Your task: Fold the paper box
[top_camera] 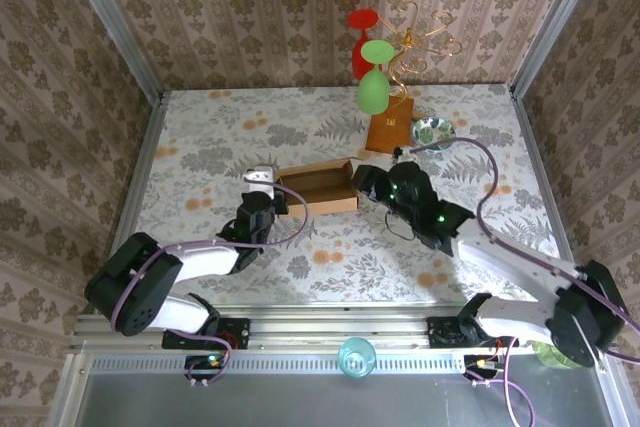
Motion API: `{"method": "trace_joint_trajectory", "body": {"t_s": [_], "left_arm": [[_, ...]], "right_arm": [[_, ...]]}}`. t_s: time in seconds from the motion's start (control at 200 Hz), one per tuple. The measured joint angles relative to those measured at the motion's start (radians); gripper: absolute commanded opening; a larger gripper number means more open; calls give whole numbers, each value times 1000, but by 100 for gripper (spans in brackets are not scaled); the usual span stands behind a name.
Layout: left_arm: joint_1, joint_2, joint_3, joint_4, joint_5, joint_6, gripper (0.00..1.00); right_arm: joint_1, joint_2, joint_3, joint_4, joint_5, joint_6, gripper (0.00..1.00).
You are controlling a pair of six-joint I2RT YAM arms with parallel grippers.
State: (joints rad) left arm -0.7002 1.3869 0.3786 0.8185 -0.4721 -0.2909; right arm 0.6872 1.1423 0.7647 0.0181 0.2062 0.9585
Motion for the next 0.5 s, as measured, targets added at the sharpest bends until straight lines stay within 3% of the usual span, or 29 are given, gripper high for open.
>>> {"method": "trace_joint_trajectory", "body": {"t_s": [0.09, 0.21, 0.5], "left_arm": [[0, 1, 3, -3, 0, 0, 0], [0, 2, 3, -3, 0, 0, 0], [-1, 2, 3, -6, 0, 0, 0]], "right_arm": [[30, -68, 13, -111, 31, 129, 57], [41, -90, 21, -189, 46, 336, 68], [51, 15, 87, -253, 27, 697, 71]]}}
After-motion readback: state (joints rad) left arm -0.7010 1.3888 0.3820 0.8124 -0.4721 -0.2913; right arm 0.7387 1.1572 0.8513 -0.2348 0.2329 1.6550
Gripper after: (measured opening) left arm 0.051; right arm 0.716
